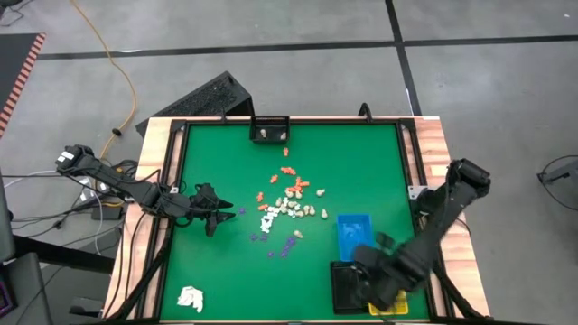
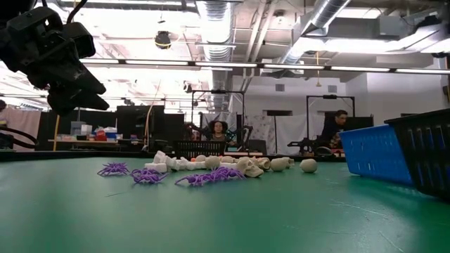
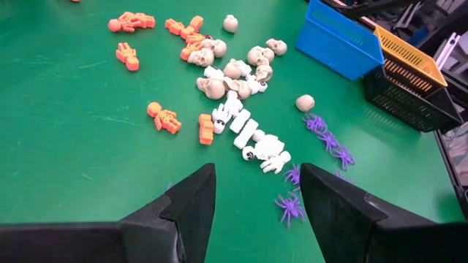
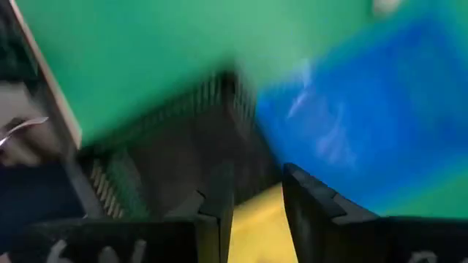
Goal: Sort Halloween decoration
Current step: Put the purple spider toy into the yellow bin
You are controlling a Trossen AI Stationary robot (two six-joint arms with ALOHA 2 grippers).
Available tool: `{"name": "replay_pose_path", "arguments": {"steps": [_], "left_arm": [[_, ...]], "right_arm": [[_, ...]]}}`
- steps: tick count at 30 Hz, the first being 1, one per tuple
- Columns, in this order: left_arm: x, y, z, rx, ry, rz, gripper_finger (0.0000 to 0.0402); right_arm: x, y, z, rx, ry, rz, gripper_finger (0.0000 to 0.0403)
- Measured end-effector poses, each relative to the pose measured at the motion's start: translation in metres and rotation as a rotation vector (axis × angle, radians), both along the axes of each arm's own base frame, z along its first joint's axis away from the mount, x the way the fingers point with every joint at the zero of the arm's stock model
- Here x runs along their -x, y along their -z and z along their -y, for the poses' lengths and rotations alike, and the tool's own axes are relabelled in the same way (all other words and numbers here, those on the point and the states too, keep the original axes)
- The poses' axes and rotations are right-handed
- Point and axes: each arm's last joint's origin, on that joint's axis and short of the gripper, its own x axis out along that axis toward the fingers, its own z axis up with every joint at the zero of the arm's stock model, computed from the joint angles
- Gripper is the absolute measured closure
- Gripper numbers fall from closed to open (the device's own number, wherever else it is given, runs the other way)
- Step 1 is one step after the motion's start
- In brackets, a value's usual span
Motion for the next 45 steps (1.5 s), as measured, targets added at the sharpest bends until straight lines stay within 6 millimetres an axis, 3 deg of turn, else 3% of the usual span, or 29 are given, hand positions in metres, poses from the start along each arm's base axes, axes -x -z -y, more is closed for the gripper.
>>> {"name": "replay_pose_path", "arguments": {"steps": [7,12,16,23,34,45], "left_arm": [[0.0,0.0,0.0,0.0,0.0,0.0,0.0213],[0.0,0.0,0.0,0.0,0.0,0.0,0.0213],[0.0,0.0,0.0,-0.002,0.001,-0.005,0.0213],[-0.001,0.001,0.0,-0.008,0.002,-0.011,0.0213],[-0.001,0.001,0.0,-0.002,0.001,-0.014,0.0213],[0.0,0.002,0.0,-0.003,0.001,-0.017,0.0213]], "right_arm": [[-0.071,-0.011,0.049,0.155,-0.229,0.195,0.0285],[-0.115,-0.022,0.081,0.169,-0.379,0.388,0.0285],[-0.145,-0.011,0.089,0.158,-0.487,0.479,0.0285],[-0.186,0.032,0.091,0.176,-0.594,0.543,0.0284],[-0.209,0.09,0.086,0.136,-0.662,0.493,0.0284],[-0.216,0.118,0.083,0.17,-0.714,0.467,0.0284]]}}
